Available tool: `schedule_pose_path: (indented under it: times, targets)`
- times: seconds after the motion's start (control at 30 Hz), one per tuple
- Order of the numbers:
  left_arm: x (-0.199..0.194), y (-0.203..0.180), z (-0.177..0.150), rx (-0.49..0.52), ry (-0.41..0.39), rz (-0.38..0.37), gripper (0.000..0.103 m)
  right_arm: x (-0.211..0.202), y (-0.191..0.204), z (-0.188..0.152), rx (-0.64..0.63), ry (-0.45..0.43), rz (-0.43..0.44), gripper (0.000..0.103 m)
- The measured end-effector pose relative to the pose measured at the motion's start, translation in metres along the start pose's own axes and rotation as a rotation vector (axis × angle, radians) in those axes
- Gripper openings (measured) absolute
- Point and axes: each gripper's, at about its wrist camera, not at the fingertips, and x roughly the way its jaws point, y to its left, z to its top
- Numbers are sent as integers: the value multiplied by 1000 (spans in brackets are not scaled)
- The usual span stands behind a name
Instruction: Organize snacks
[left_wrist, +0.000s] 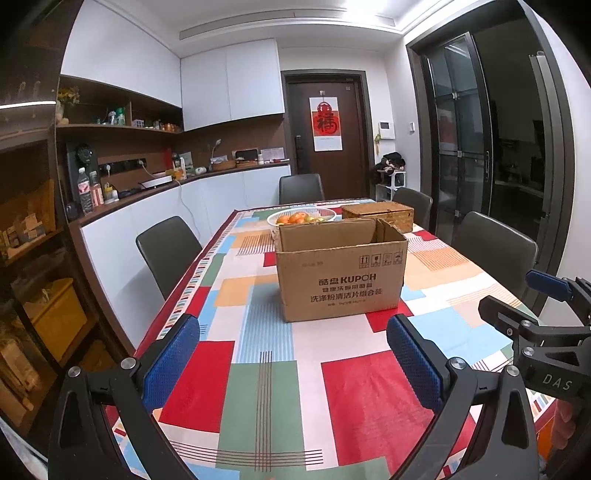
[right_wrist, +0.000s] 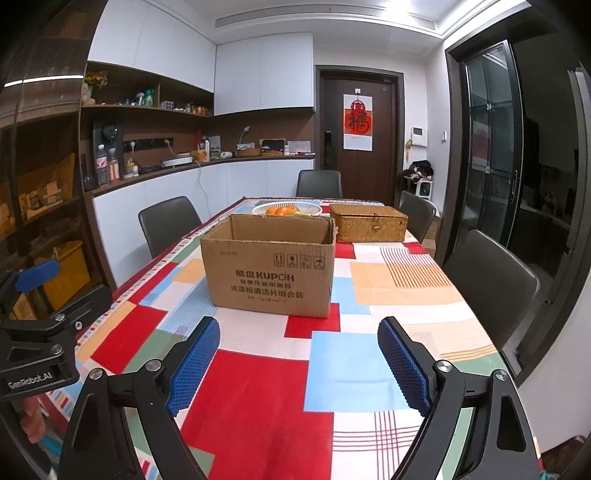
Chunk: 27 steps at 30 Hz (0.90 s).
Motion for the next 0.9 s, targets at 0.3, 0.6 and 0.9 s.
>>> schedule_pose_path:
  times: [0.3,0.6,0.9]
  targets:
    - [-5,-3,-1,2,-7,7,103,-6,-2,-1,0,-14,-9,88]
    - [-5,-3,-1,0,-7,8,103,-6,-2,-1,-2,-13,-7,88]
    - [-5,-3,-1,1,-6,7,103,-6,-2,0,-4,-11,-9,88]
